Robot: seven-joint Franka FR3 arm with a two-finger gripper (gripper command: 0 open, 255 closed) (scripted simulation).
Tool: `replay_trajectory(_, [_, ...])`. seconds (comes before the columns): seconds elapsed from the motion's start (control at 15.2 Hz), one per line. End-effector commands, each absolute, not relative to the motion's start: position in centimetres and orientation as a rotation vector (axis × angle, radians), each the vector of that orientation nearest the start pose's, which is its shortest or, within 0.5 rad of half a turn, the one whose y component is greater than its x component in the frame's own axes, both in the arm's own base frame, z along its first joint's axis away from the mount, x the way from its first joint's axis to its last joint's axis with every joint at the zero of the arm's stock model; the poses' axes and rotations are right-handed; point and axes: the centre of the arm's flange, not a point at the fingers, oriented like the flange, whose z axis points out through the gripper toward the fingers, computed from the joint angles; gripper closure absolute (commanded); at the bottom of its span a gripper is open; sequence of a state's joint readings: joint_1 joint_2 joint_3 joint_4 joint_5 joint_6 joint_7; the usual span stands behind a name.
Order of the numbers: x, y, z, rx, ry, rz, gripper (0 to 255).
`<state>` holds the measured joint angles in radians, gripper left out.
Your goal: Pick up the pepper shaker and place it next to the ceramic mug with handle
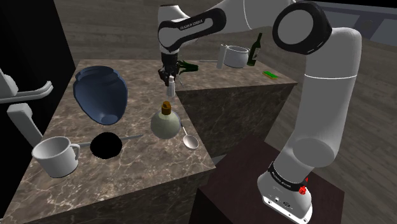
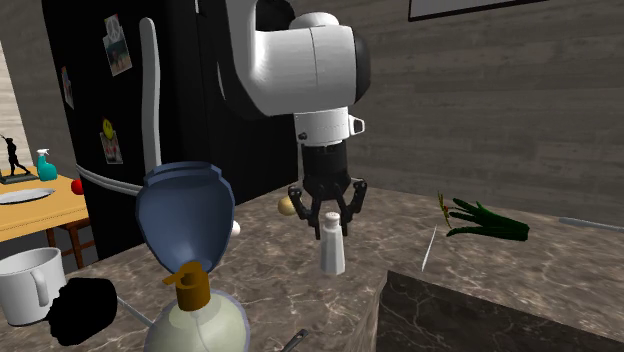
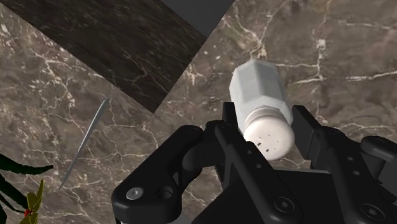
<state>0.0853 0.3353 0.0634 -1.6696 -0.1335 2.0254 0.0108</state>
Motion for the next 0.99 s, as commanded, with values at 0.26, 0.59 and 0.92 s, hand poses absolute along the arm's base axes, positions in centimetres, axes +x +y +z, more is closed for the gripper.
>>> replay_trajectory(0.26, [64.9,8.6,44.4,-3.224,-0.310,-0.047,255])
replay_trajectory(0.59, [64.9,8.6,47.0,-3.224,-0.310,-0.047,255])
replay_trajectory(0.92, [64.9,8.6,49.7,-3.224,-0.310,-0.047,255])
